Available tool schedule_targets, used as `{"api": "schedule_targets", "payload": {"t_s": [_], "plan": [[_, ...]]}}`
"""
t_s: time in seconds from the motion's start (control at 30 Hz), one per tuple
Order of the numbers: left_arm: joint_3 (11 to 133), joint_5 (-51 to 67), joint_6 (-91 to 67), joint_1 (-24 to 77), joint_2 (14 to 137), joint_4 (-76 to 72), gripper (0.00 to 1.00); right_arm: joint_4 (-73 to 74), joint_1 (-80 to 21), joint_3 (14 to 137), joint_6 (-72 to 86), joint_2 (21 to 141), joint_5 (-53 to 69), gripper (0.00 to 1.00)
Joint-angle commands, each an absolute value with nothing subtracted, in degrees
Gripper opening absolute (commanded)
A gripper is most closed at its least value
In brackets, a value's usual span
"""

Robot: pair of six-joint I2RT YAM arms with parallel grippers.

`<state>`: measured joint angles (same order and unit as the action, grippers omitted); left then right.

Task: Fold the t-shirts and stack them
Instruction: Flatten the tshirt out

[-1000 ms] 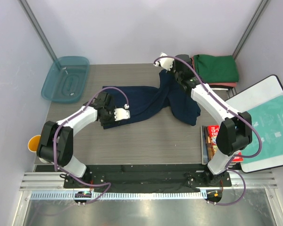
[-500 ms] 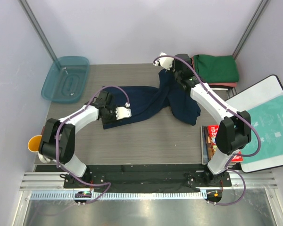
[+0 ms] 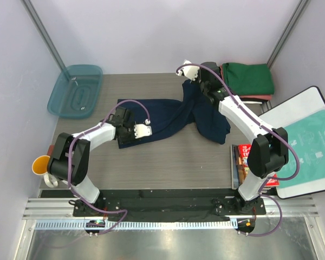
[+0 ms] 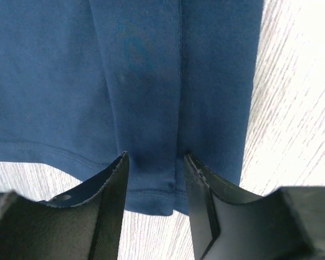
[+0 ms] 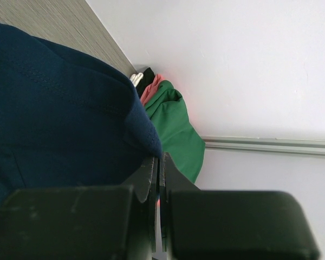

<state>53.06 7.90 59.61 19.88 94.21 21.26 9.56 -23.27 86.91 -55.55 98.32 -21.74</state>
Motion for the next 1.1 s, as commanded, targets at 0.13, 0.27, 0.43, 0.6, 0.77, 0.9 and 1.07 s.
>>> {"api": "schedule_targets", "payload": {"t_s": [0.13, 0.27, 0.43, 0.6, 0.77, 0.9, 1.07], "plan": [[52.21, 7.56, 58.80, 20.21, 96.24, 18.63, 0.40, 8.00, -23.47, 89.65, -54.76, 97.73, -21.80, 0.01], [51.77, 7.47, 59.24, 20.30, 96.24, 18.89, 0.34, 8.00, -23.47, 89.56, -54.76, 97.73, -21.80, 0.01], [52.38, 7.30, 59.50, 20.21, 95.71, 20.56, 0.13, 8.17, -23.47, 89.56, -54.84, 97.56, -21.80, 0.01], [55.45, 6.16, 59.24, 20.13, 93.61, 23.72, 0.00, 8.17, -23.47, 89.74, -55.11, 97.47, -21.97, 0.01], [62.12, 5.54, 58.97, 19.07, 91.06, 26.54, 0.00, 8.26, -23.47, 89.82, -55.28, 97.12, -21.97, 0.01], [69.24, 4.92, 59.24, 17.14, 90.44, 30.04, 0.00, 8.00, -23.47, 90.61, -55.72, 96.95, -22.23, 0.01], [78.30, 2.64, 63.44, 15.12, 90.09, 31.99, 0.00, 3.27, -23.38, 91.05, -59.41, 96.42, -24.69, 0.01]]}}
